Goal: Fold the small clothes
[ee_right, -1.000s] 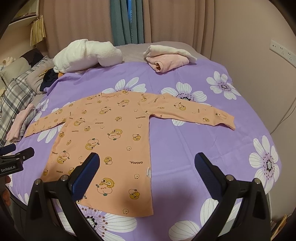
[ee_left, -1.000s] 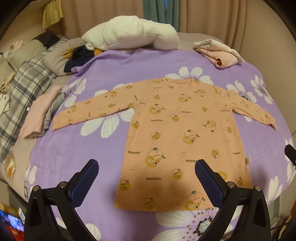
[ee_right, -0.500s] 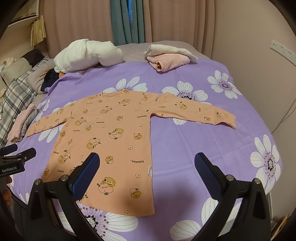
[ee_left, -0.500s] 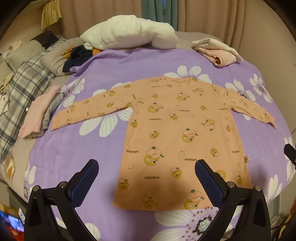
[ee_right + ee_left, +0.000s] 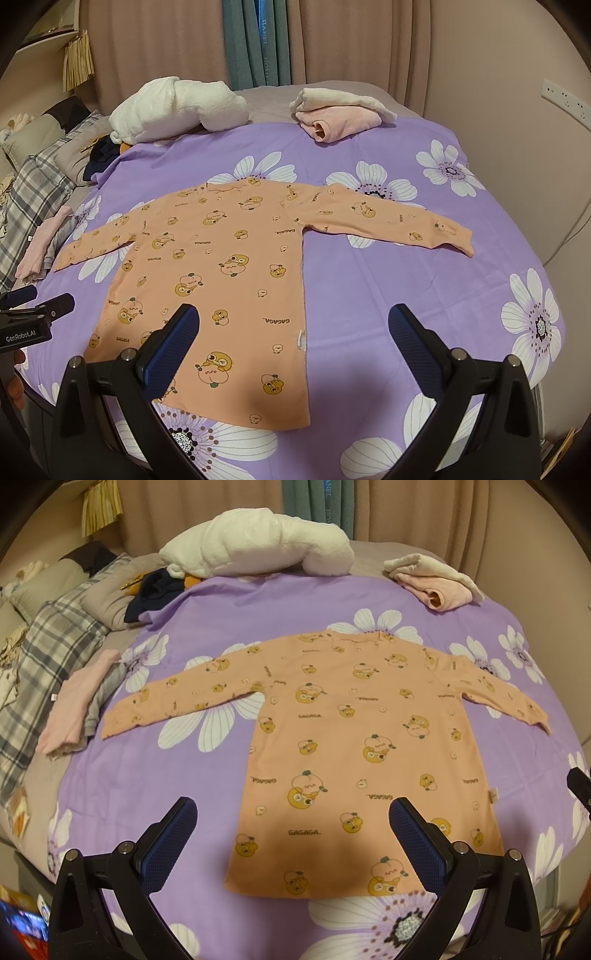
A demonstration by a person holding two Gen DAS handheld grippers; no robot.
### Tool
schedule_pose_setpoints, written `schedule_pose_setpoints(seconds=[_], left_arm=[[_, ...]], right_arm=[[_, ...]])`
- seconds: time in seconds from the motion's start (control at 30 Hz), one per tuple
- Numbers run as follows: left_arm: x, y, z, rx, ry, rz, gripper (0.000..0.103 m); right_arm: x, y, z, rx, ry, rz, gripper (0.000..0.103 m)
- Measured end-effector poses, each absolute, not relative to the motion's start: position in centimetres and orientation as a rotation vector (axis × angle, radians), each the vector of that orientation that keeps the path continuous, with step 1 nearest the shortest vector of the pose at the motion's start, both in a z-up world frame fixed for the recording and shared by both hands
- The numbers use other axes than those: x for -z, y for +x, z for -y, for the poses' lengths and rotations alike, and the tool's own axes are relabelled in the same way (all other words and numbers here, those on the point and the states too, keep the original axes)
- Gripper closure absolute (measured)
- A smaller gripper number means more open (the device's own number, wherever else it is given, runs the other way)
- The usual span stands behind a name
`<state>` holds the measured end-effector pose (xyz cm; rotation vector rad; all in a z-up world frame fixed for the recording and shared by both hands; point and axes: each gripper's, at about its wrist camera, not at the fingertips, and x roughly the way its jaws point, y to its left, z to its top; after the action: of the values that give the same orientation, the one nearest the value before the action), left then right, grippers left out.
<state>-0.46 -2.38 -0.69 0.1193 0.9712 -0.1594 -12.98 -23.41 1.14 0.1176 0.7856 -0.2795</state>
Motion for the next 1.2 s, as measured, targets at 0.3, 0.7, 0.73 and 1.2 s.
schedule_pose_setpoints(seconds=[0.3, 0.7, 0.73, 1.2], left_arm=[[0.69, -0.45, 2.45, 0.161, 0.121, -0.973, 0.0], [0.72, -0.38, 2.48, 0.161, 0.119, -0.976, 0.0], [0.71, -0.38, 2.47, 0.161, 0.12, -0.976, 0.0], [0.83, -0.28, 2.11, 0.16, 0.119, -0.977, 0.0]], right_arm=[[-1.16, -12.92, 23.46, 0.28, 0.123, -0.785, 0.0], [-1.2, -12.96, 23.36, 0.28, 0.119, -0.784, 0.0], [-1.19, -12.98, 23.36, 0.279, 0.12, -0.784, 0.0], [-1.23, -13.02, 23.36, 0.279, 0.122, -0.782, 0.0]])
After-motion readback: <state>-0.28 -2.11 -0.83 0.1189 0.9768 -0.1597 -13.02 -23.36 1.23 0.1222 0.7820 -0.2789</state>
